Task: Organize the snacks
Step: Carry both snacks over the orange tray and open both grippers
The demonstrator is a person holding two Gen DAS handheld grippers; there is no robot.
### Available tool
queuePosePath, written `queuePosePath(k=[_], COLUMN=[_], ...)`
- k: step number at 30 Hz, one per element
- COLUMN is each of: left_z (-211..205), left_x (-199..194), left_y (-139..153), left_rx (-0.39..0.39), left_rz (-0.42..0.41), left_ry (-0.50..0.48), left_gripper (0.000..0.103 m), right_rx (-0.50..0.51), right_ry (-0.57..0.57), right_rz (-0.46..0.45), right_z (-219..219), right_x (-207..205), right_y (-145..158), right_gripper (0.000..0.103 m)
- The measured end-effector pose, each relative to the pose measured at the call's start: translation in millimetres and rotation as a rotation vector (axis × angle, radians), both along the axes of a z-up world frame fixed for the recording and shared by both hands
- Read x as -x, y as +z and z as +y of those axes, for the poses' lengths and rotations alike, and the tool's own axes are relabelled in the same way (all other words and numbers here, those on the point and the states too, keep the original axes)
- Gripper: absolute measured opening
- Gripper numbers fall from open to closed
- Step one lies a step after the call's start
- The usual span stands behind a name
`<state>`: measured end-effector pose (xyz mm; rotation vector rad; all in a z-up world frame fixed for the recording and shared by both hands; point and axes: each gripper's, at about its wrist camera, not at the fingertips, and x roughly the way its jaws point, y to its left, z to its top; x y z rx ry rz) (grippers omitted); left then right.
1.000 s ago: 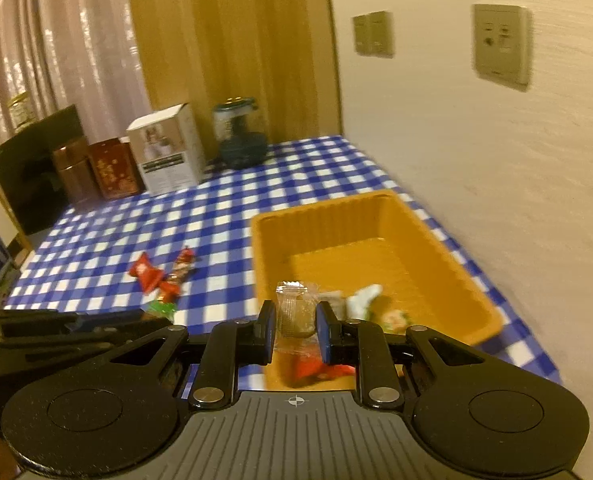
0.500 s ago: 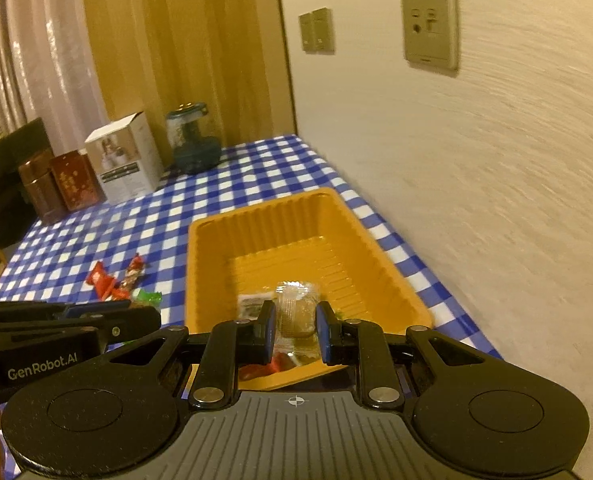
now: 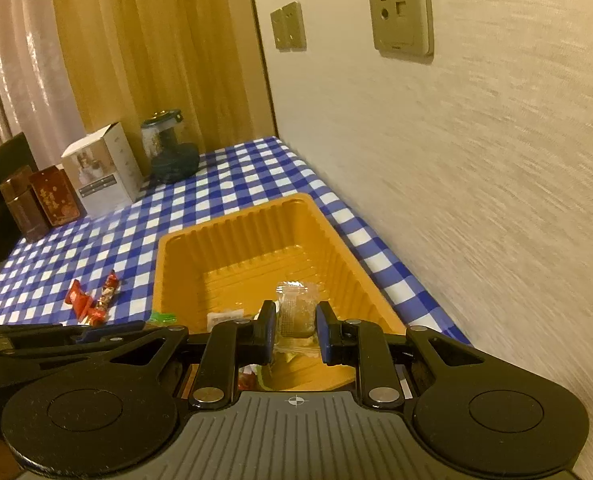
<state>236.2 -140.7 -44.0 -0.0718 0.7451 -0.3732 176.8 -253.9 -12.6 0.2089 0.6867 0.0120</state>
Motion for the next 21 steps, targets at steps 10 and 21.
queuePosePath(k=[10,21], left_z=[-10.6,20.9], left_x=[-19.4,-7.4], left_y=[-6.4,-9.6], left_rx=[0.003,-0.016], left_rz=[0.016,0.013], left_ry=[0.001,0.06], left_gripper=[0.028,0.036], right_rx=[-0.012,-0.026], right_ry=[-0.017,-0.03], right_rz=[0.006,0.006], right_z=[-4.0,-8.0], right_x=[-4.2,-3.6], right_y=[-4.2,-3.1], right_gripper=[0.022,0.022])
